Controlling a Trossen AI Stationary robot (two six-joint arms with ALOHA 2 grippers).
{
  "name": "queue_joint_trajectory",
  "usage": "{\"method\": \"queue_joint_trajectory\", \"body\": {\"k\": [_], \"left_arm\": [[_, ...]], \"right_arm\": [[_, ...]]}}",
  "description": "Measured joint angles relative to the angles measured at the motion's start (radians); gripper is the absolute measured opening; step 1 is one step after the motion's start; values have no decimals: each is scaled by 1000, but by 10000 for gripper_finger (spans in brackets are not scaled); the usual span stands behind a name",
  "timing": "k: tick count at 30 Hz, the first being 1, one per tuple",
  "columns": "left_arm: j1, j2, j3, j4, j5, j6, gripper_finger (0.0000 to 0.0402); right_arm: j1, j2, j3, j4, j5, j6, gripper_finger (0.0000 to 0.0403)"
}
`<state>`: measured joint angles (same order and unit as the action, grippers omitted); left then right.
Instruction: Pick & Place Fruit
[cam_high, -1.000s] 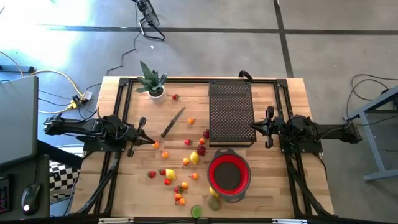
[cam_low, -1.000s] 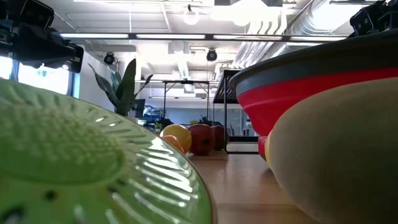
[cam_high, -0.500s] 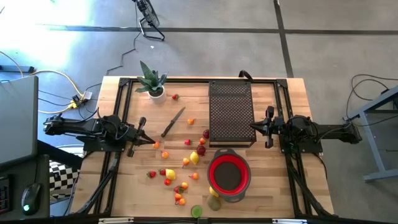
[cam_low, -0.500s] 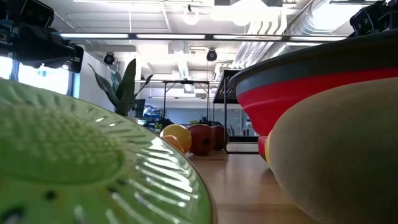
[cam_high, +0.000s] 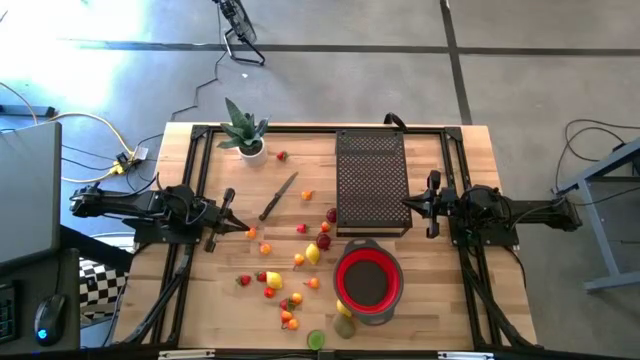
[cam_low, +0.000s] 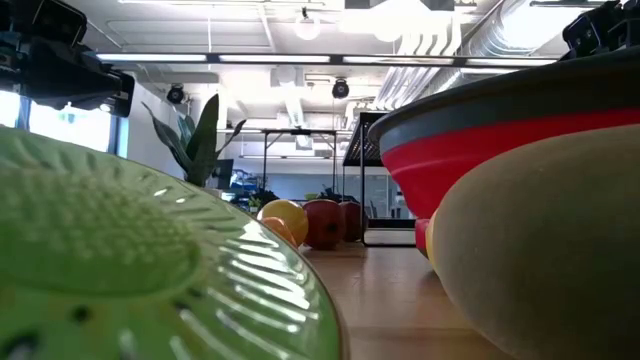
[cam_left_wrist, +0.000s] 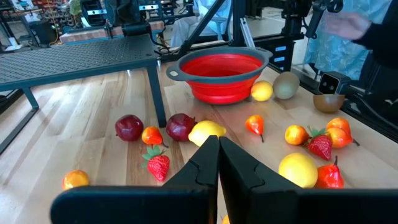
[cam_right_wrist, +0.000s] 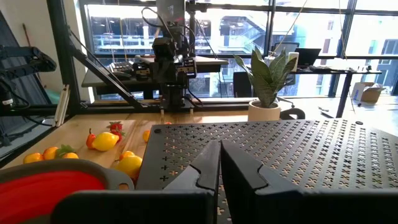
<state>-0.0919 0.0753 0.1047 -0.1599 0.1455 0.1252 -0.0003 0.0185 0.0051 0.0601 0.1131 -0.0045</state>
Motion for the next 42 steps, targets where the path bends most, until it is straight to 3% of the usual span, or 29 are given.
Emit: {"method": "queue_joint_trajectory", "body": {"k": [12,24,37,42], "left_arm": [[0,0,0,0,-6,25,6],[0,0,0,5,2,-178,6],[0,0,0,1,-8,-181,6],[0,0,0,30,-125,-165,6]], "right_arm": [[0,0,0,0,0,0,8],[0,0,0,5,-13,8,8],[0,0,0,4,-10,8,8],[0,0,0,4,-10,8,8]]}}
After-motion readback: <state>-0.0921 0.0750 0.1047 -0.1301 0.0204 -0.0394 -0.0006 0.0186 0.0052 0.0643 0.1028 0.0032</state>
